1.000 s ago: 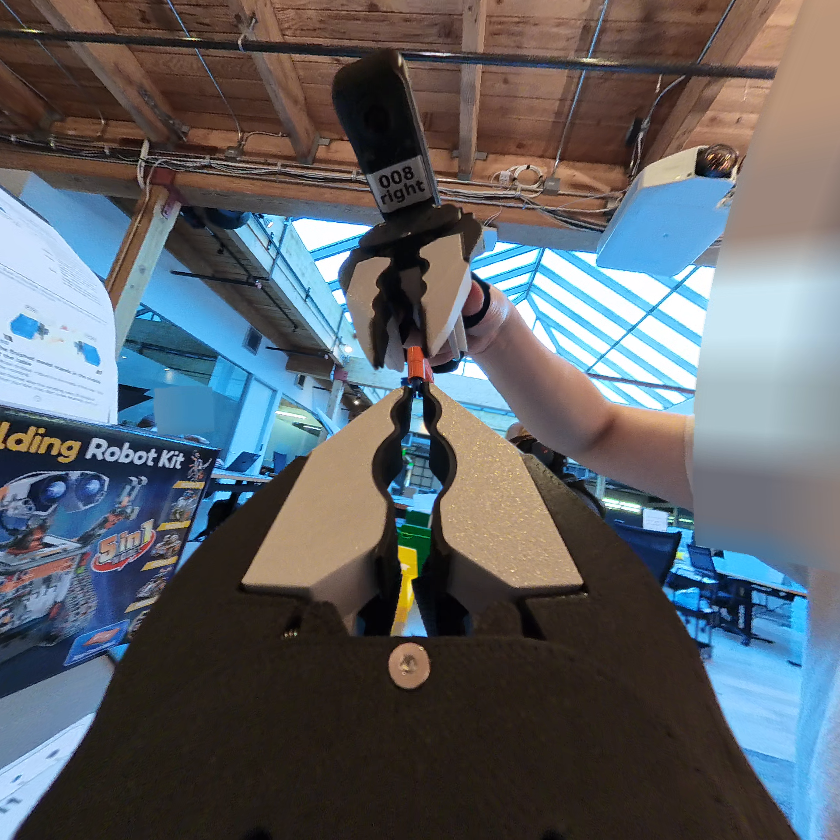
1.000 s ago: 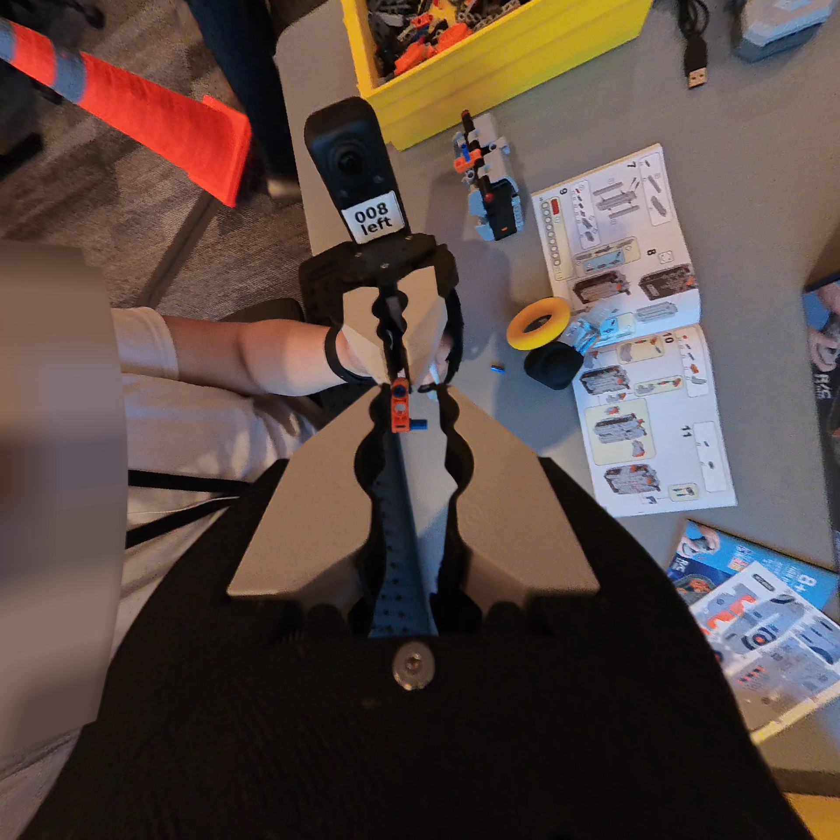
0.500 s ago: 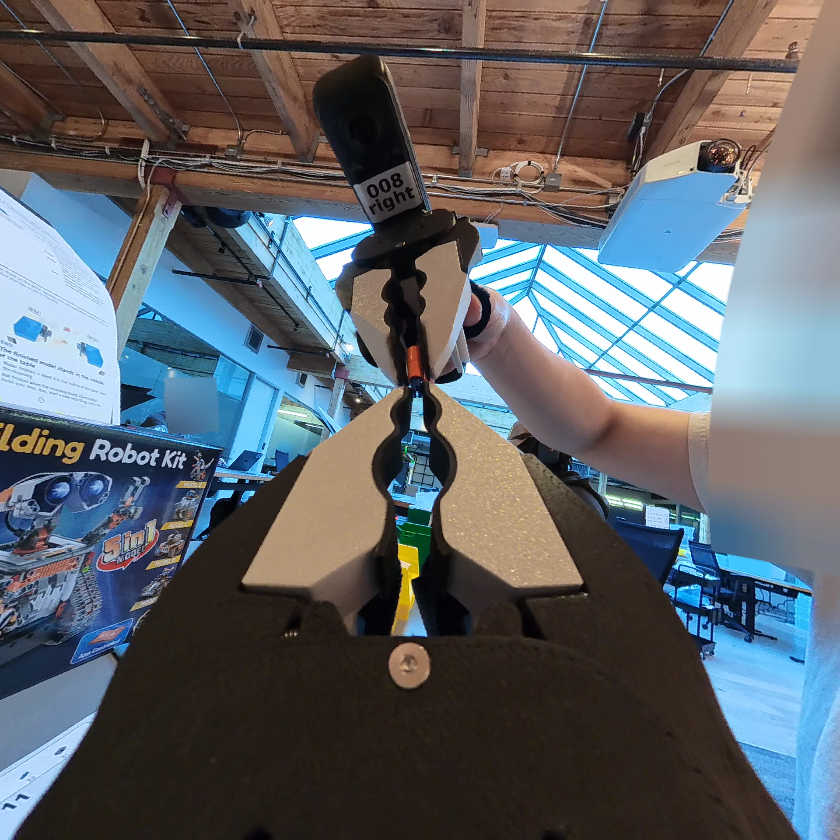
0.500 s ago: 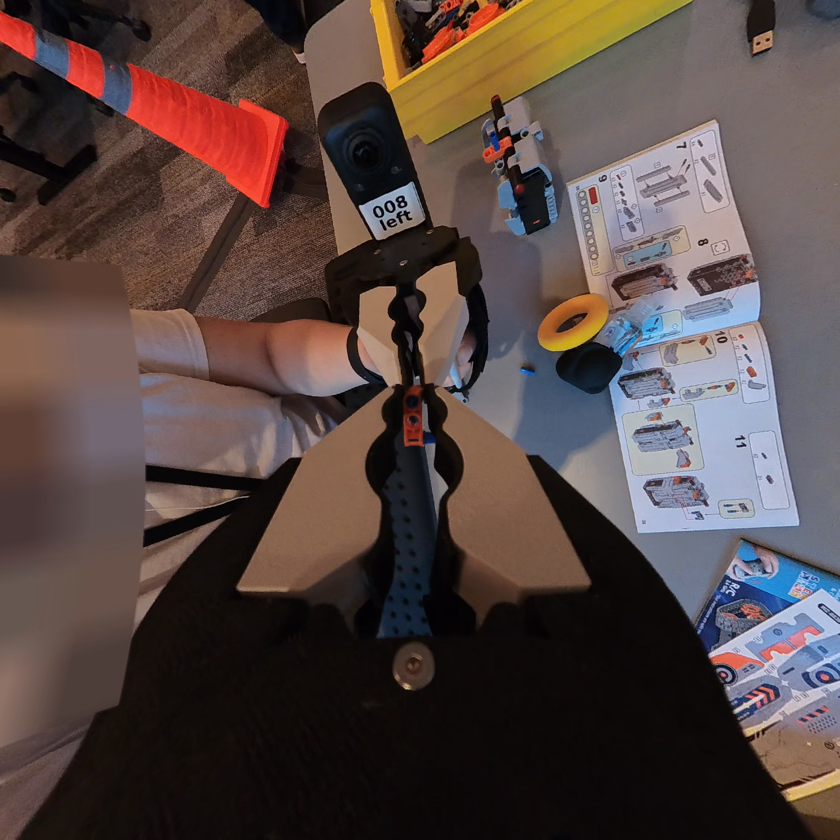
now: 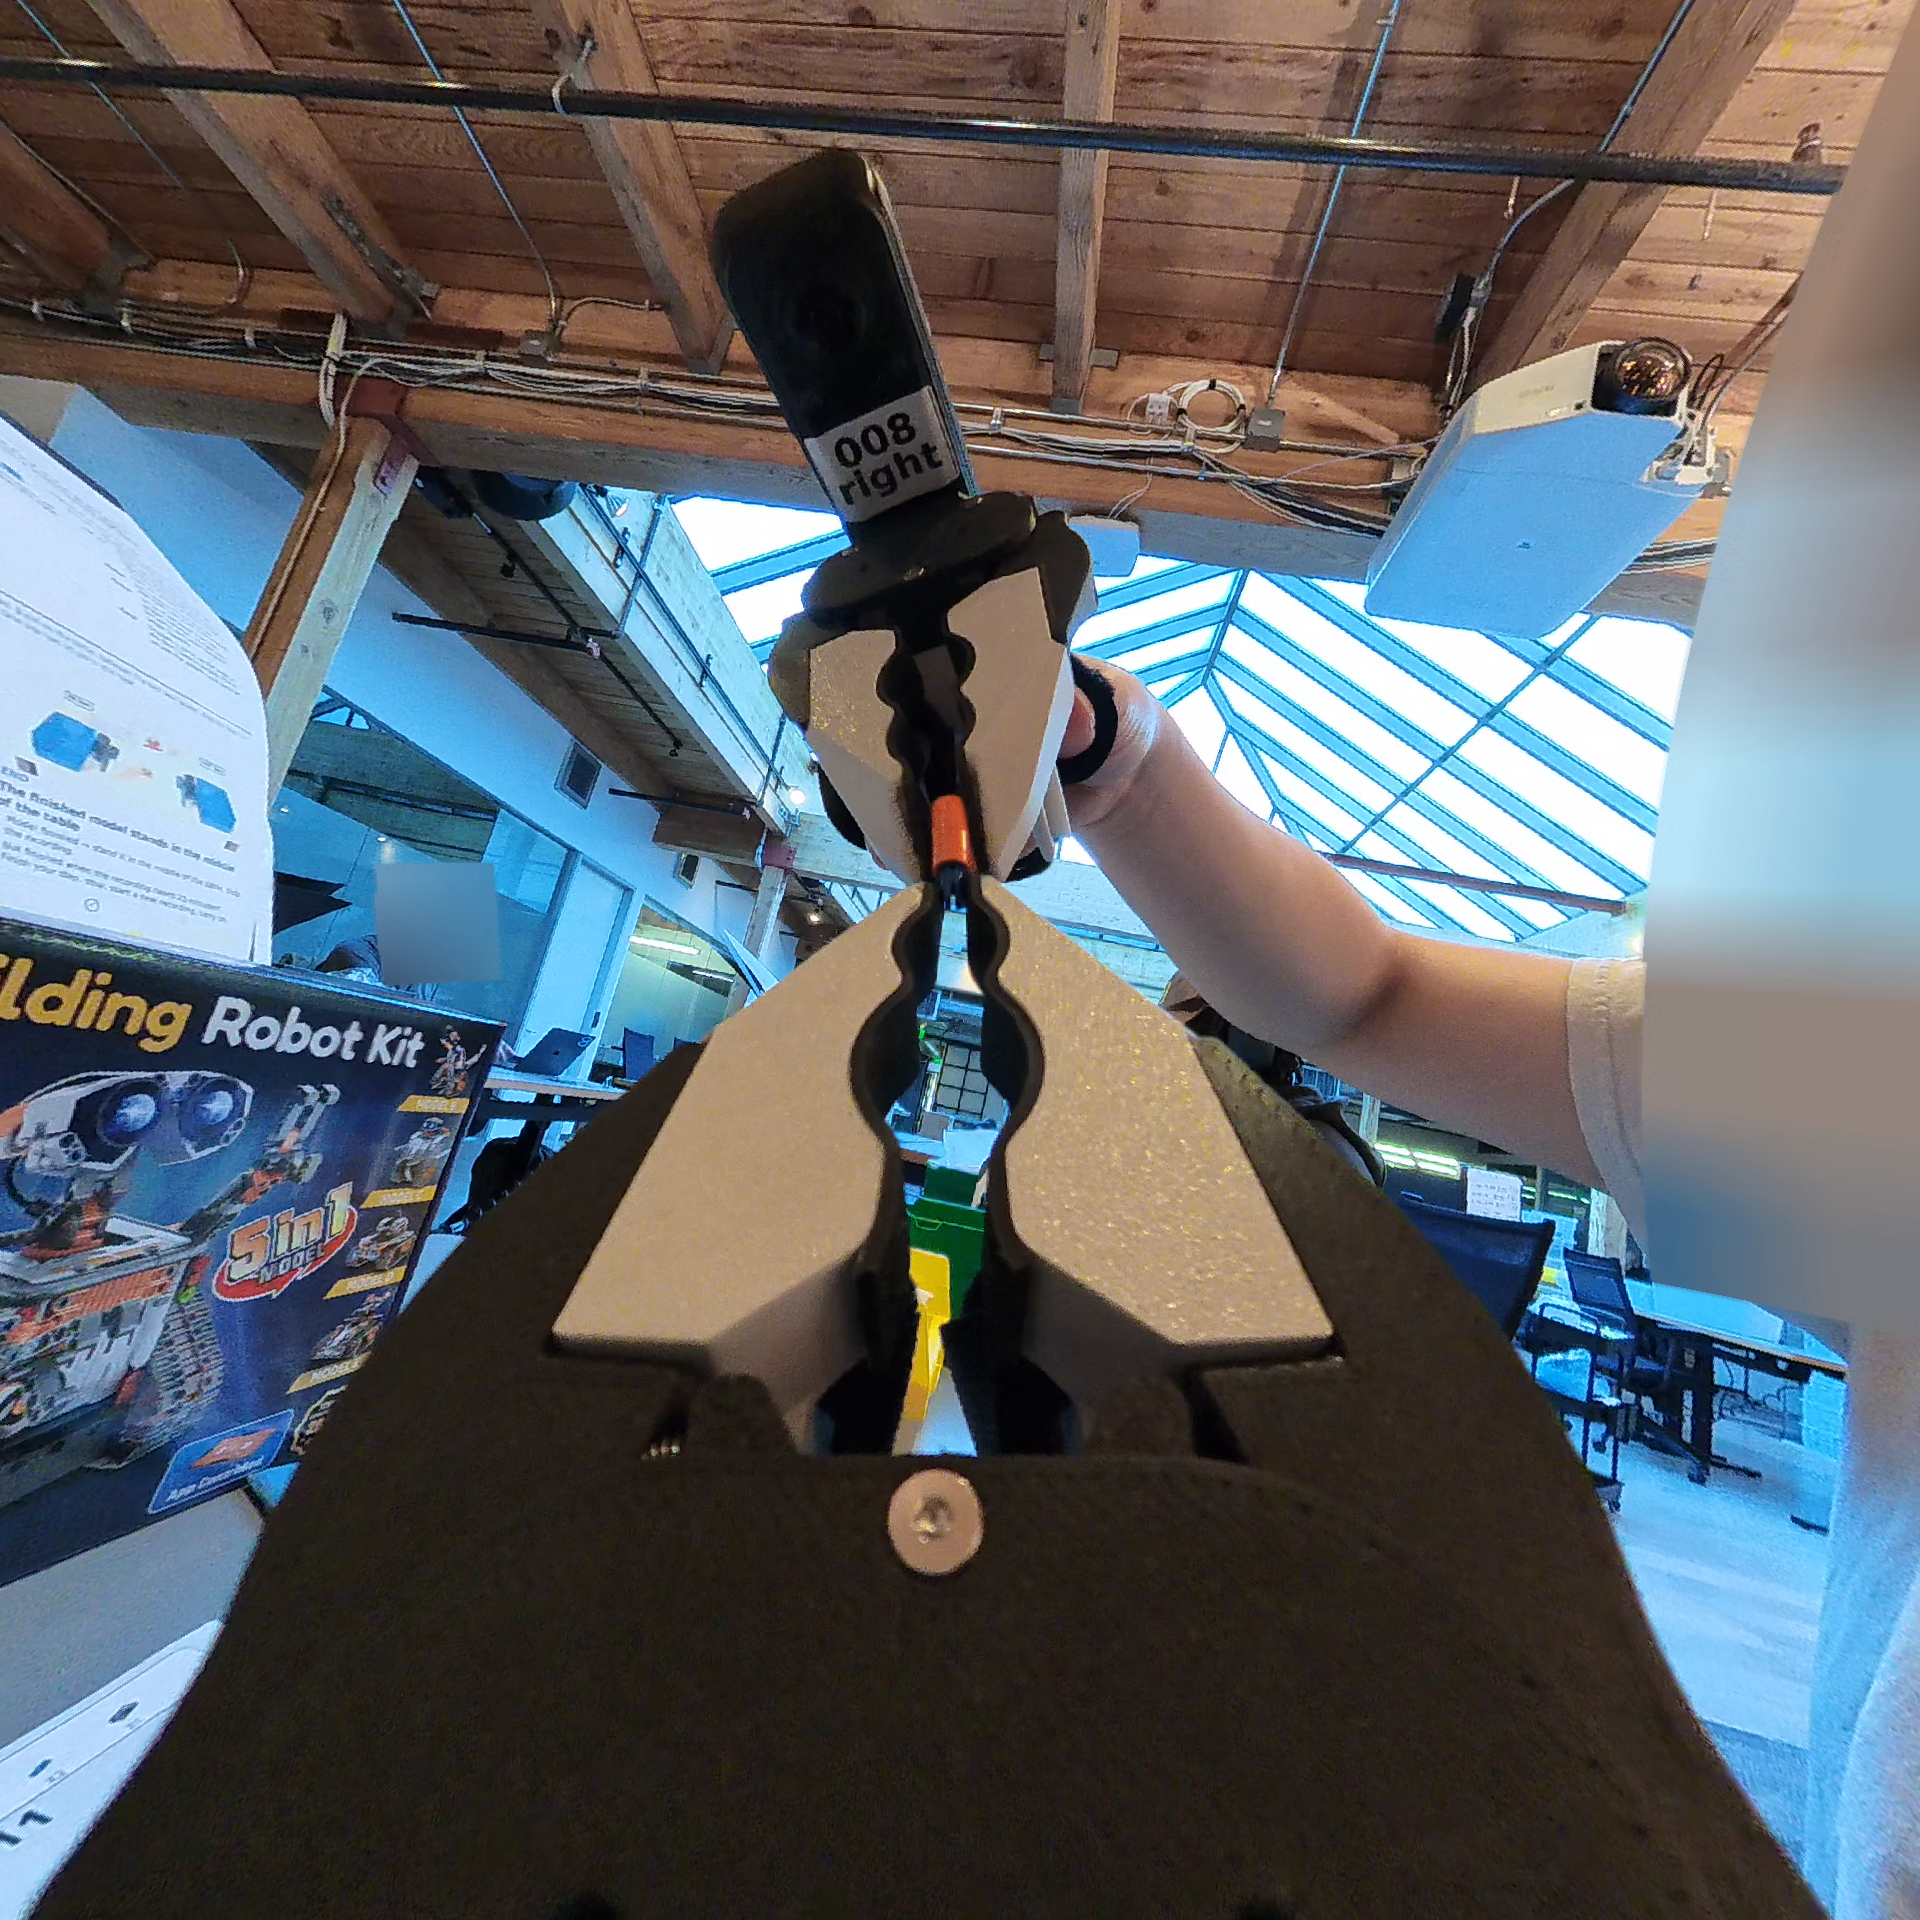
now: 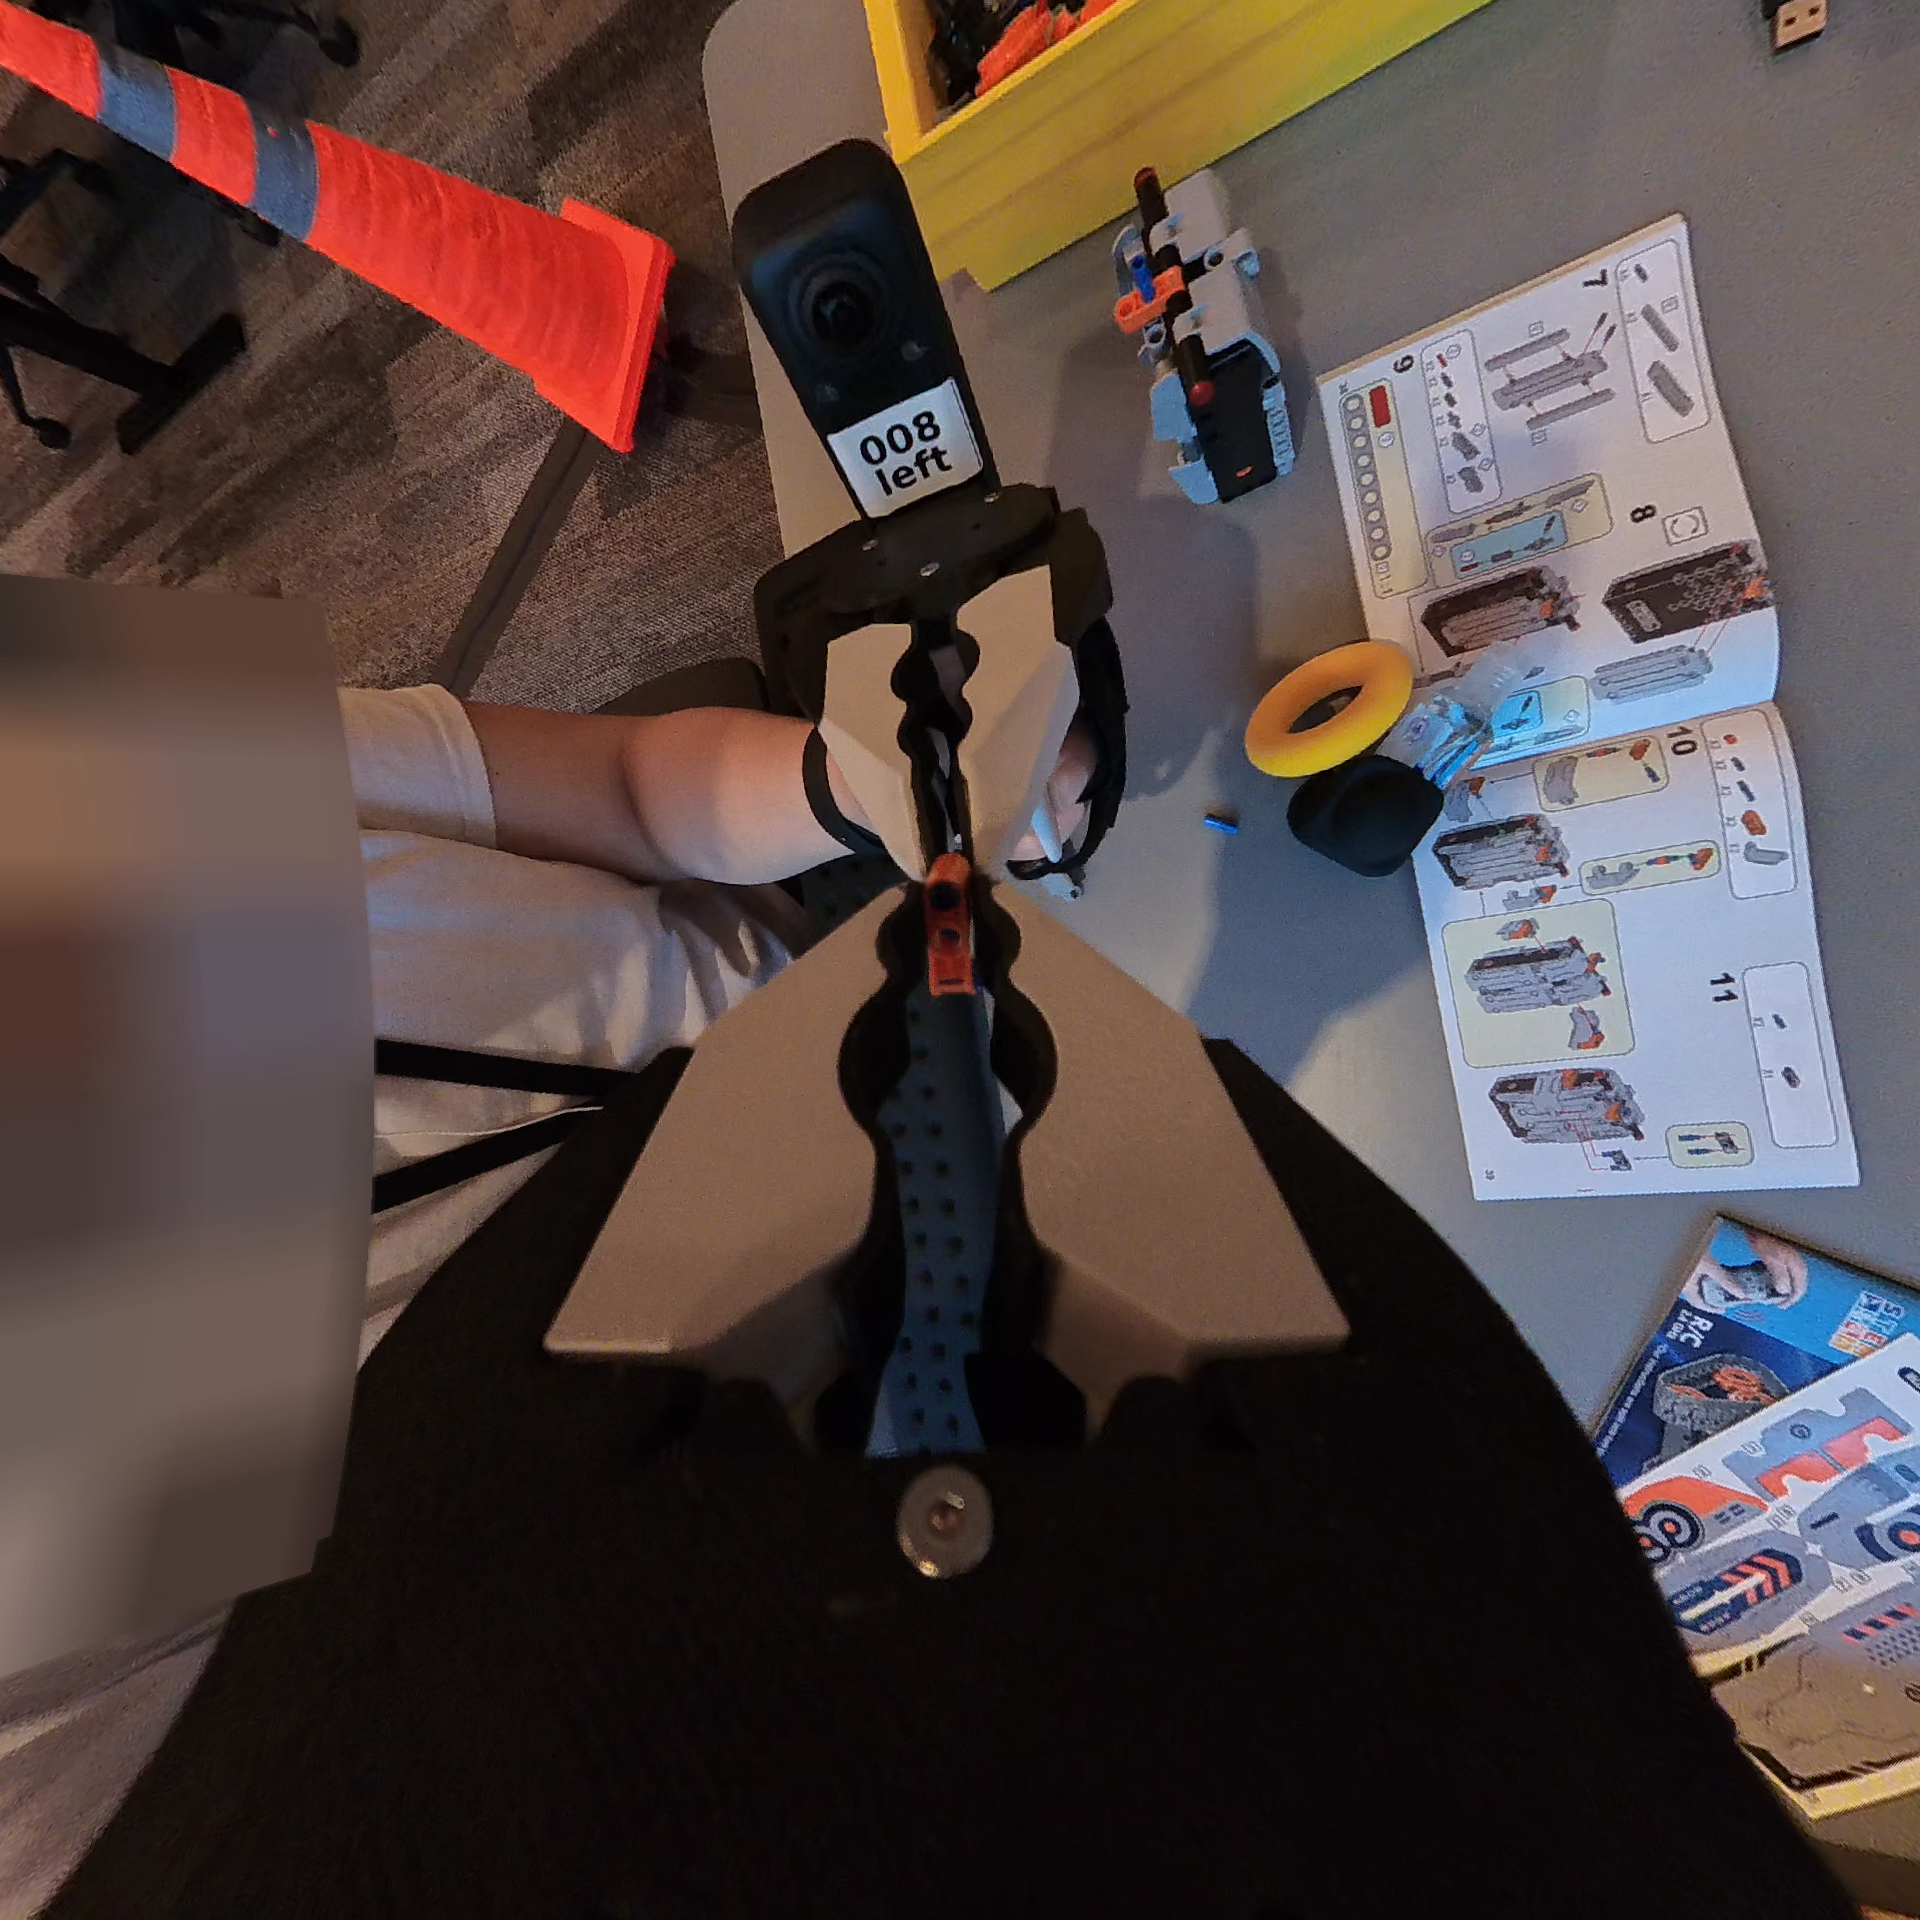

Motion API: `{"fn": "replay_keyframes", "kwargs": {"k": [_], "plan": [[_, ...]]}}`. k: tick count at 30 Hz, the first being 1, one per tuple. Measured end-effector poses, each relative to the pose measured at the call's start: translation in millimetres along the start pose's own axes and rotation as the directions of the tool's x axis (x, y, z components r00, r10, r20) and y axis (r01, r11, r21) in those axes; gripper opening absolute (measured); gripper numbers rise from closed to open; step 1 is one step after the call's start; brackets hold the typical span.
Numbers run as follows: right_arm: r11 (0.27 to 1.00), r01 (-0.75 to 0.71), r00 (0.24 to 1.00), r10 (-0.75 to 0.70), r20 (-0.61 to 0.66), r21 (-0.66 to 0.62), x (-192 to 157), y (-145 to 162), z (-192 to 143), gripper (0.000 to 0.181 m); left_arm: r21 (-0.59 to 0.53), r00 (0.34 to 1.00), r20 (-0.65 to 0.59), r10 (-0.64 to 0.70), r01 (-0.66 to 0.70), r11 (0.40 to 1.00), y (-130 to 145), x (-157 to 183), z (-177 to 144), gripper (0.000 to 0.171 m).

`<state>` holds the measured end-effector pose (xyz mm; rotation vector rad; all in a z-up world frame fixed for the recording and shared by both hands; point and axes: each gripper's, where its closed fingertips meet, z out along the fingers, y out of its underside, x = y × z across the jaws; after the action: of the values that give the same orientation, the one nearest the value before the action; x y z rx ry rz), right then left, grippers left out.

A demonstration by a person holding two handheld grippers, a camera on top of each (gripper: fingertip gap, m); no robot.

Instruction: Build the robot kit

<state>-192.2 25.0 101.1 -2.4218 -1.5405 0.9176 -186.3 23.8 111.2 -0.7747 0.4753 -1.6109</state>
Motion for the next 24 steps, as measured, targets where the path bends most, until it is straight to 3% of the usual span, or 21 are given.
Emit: {"fn": "replay_keyframes", "kwargs": {"k": [24], "plan": [[0.998,-0.021,1.0,0.02,0.017,0.061,0.4,-6.2,1.1,0.006,0.005,1.0,0.003,-0.009,0.009,1.0,-1.1,-1.2,-0.7,0.002]]}}
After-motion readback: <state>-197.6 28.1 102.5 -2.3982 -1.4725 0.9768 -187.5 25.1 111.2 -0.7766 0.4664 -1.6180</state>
